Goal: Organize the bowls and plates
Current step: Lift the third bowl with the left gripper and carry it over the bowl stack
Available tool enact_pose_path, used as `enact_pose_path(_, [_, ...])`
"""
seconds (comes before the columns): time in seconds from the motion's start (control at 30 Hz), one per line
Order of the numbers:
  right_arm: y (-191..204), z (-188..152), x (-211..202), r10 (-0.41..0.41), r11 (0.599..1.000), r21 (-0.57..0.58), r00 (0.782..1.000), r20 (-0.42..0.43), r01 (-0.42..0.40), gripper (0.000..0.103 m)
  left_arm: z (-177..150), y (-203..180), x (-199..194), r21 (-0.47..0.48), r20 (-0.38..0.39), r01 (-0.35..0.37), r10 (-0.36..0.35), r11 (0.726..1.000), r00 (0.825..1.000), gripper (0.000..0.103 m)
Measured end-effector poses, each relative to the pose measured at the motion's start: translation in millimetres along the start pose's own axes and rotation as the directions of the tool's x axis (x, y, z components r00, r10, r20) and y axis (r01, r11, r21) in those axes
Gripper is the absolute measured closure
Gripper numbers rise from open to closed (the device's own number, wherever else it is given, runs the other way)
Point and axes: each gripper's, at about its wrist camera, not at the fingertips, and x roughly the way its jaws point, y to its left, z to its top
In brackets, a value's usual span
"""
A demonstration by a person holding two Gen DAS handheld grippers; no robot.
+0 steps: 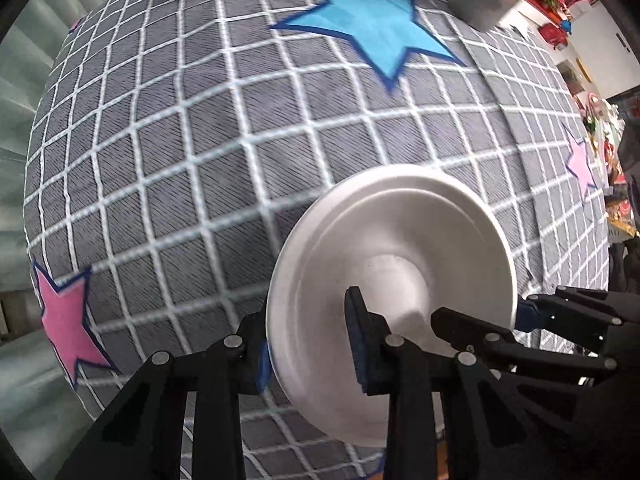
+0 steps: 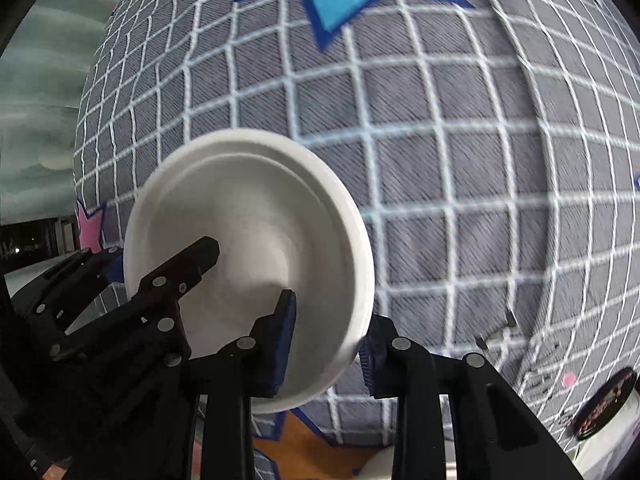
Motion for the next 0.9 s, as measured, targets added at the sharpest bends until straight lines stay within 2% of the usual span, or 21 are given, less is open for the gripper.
enact_pose_path(0.27, [-35.2, -48.9, -8.4, 0.010, 1.000, 0.008, 0.999, 0.033, -0.010, 0.071, -21.9, -73.3, -9.7, 0.010, 0.029, -0.006, 0.006, 1.000, 1.000, 0.070])
enact_pose_path(0.5, [-71.3, -93.0, -31.4, 0.008, 1.000, -0.017, 0.998, 0.064, -0.007, 0.071, -39.9, -140.4, -23.8, 0.008, 0.057, -0.014, 0.013, 1.000, 0.998, 0.070])
enact_pose_path(0.57, [-79.8, -108.5, -39.0, 0.006, 0.999, -0.032, 0.997, 0.073, -0.004, 0.071, -46.9, -147.3, -30.1, 0.000, 0.068, -0.013, 0.013, 1.000, 0.998, 0.070])
enact_pose_path(0.63, [-102.1, -129.2, -51.2, 0.005, 0.999, -0.043, 0.997, 0.079, -0.001, 0.071, -65.8, -161.0, -36.8, -0.004, 0.077, -0.015, 0.015, 1.000, 0.997, 0.070])
enact_pose_path(0.7, [-106.8, -145.6, -57.8, 0.003, 0.999, -0.054, 0.997, 0.082, 0.001, 0.071, -85.4, -169.7, -44.3, -0.010, 0.085, -0.016, 0.017, 1.000, 0.996, 0.070])
enact_pose_path(0.73, [-121.6, -161.5, -71.6, 0.000, 0.998, -0.062, 0.997, 0.083, 0.005, 0.071, -91.6, -169.8, -47.1, -0.012, 0.087, -0.018, 0.019, 1.000, 0.996, 0.070])
enact_pose_path(0.9, [-153.7, -219.1, -85.6, 0.001, 0.996, -0.084, 0.997, 0.083, 0.006, 0.071, -115.8, -174.3, -55.2, -0.034, 0.093, -0.024, 0.027, 0.999, 0.995, 0.070])
